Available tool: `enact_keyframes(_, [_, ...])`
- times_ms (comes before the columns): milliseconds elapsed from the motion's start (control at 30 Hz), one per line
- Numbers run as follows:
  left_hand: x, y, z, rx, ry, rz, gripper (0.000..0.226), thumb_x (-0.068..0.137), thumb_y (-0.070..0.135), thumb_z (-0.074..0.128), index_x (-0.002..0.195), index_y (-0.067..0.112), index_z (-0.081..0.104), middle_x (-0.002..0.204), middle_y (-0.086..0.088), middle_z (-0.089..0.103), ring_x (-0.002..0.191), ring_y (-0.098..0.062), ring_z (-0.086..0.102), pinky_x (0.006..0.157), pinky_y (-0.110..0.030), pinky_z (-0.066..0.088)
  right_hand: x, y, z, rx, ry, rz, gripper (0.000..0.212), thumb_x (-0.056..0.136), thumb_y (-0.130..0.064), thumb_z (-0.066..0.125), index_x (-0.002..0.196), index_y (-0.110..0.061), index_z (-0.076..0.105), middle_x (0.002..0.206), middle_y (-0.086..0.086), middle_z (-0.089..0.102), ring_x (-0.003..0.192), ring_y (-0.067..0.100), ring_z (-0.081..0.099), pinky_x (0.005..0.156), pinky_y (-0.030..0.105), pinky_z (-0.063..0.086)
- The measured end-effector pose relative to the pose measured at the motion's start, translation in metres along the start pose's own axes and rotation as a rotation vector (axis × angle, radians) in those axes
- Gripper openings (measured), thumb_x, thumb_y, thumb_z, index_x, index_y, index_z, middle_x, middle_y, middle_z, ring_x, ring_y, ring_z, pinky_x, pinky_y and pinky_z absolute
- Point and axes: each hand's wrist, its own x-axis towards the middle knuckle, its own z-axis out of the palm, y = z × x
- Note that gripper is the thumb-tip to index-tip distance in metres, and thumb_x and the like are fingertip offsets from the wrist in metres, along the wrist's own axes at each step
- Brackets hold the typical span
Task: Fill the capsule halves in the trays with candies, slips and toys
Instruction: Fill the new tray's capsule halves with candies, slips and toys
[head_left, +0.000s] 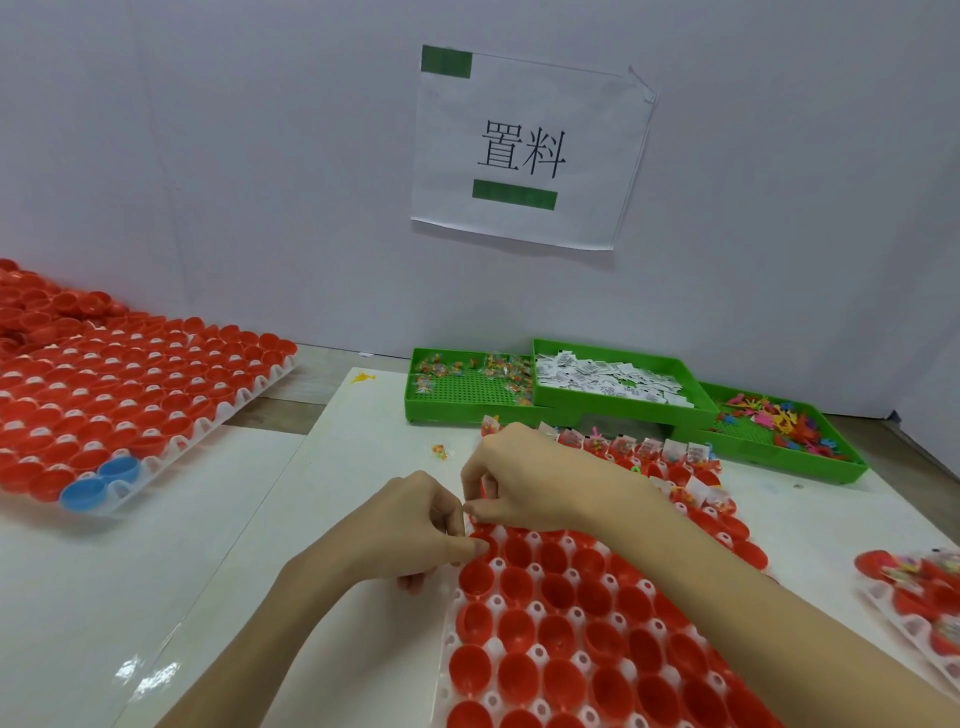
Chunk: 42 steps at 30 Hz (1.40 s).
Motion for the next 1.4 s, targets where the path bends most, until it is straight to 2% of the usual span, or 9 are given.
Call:
enact_keyframes(100, [-0.001, 0.001, -0.001, -0.022, 0.004, 0.003, 0.034, 0.084, 0.037, 0.081, 0.061, 0.018, 0.066, 0.048, 0.0, 0.061, 0.039, -0.017, 0.057, 0.045, -0.023, 0.047, -0.006, 0.007, -0.006, 0.162, -0.012, -0.012, 0.037, 0.102, -0.037, 0.058, 0.081, -0.013, 0.076, 0.064, 0.01, 0.067, 0.053, 0.018, 0.05, 0.064, 0.004, 0.032])
enact_keyframes(167, [-0.002, 0.003, -0.002, -0.025, -0.002, 0.003, 0.036, 0.085, 0.041, 0.081, 0.061, 0.018, 0.067, 0.049, 0.0, 0.062, 0.04, -0.016, 0.057, 0.046, -0.022, 0.047, -0.012, 0.015, -0.01, 0.301, 0.038, -0.001, 0.039, 0.103, -0.048, 0.053, 0.089, -0.023, 0.08, 0.067, 0.012, 0.069, 0.048, 0.02, 0.04, 0.049, 0.017, 0.034])
enact_keyframes(233, [-0.003, 0.005, -0.003, -0.021, -0.014, 0.003, 0.038, 0.085, 0.047, 0.08, 0.064, 0.017, 0.069, 0.05, -0.001, 0.063, 0.041, -0.016, 0.057, 0.047, -0.023, 0.048, -0.021, 0.025, -0.014, 0.39, 0.122, 0.031, 0.038, 0.102, -0.055, 0.05, 0.095, -0.032, 0.08, 0.077, 0.004, 0.074, 0.054, 0.027, 0.049, 0.053, 0.037, 0.043])
enact_keyframes(300, [-0.005, 0.006, -0.005, -0.015, -0.017, -0.004, 0.04, 0.086, 0.05, 0.077, 0.067, 0.016, 0.071, 0.051, -0.001, 0.063, 0.043, -0.016, 0.058, 0.049, -0.023, 0.049, -0.036, 0.035, -0.019, 0.46, 0.203, 0.065, 0.037, 0.101, -0.056, 0.05, 0.094, -0.036, 0.08, 0.083, -0.002, 0.076, 0.064, 0.026, 0.063, 0.058, 0.04, 0.05])
enact_keyframes(500, [-0.007, 0.007, -0.014, 0.004, 0.047, -0.014, 0.049, 0.093, 0.057, 0.065, 0.068, 0.016, 0.071, 0.05, -0.001, 0.063, 0.043, -0.014, 0.059, 0.05, -0.023, 0.051, -0.099, 0.068, -0.02, 0.659, 0.385, 0.153, 0.032, 0.1, -0.045, 0.054, 0.09, -0.032, 0.081, 0.083, -0.002, 0.078, 0.073, 0.011, 0.07, 0.065, 0.019, 0.053])
enact_keyframes(733, [0.015, 0.004, -0.004, -0.058, 0.503, 0.017, 0.042, 0.1, 0.047, 0.058, 0.07, 0.022, 0.072, 0.057, 0.001, 0.065, 0.044, -0.009, 0.057, 0.05, -0.023, 0.049, -0.132, 0.093, -0.007, 0.789, 0.561, 0.283, 0.03, 0.099, -0.039, 0.056, 0.085, -0.031, 0.082, 0.079, 0.002, 0.078, 0.072, 0.02, 0.071, 0.068, 0.031, 0.057])
enact_keyframes(933, [0.087, 0.009, -0.031, 0.144, 0.748, 0.064, 0.015, 0.101, 0.027, 0.063, 0.097, 0.016, 0.072, 0.09, 0.004, 0.072, 0.08, -0.02, 0.067, 0.068, -0.03, 0.046, -0.131, 0.104, 0.0, 0.8, 0.61, 0.294, 0.03, 0.098, -0.039, 0.058, 0.081, -0.031, 0.081, 0.075, -0.001, 0.077, 0.067, 0.013, 0.071, 0.063, 0.018, 0.054])
enact_keyframes(1167, [0.171, 0.003, -0.082, 0.737, 0.364, -0.056, 0.024, 0.098, 0.017, 0.068, 0.118, 0.005, 0.074, 0.114, -0.015, 0.074, 0.108, -0.033, 0.065, 0.093, -0.038, 0.051, -0.131, 0.116, 0.008, 0.761, 0.641, 0.333, 0.031, 0.098, -0.032, 0.06, 0.075, -0.028, 0.08, 0.072, -0.002, 0.075, 0.064, 0.013, 0.07, 0.067, 0.021, 0.055])
enact_keyframes(1400, [0.186, 0.0, -0.081, 0.757, 0.321, -0.054, 0.015, 0.09, 0.005, 0.073, 0.103, 0.006, 0.079, 0.106, -0.012, 0.076, 0.103, -0.029, 0.068, 0.089, -0.035, 0.054, -0.133, 0.118, 0.007, 0.688, 0.662, 0.342, 0.033, 0.099, -0.034, 0.06, 0.072, -0.027, 0.078, 0.069, -0.006, 0.073, 0.062, 0.009, 0.068, 0.066, 0.015, 0.052])
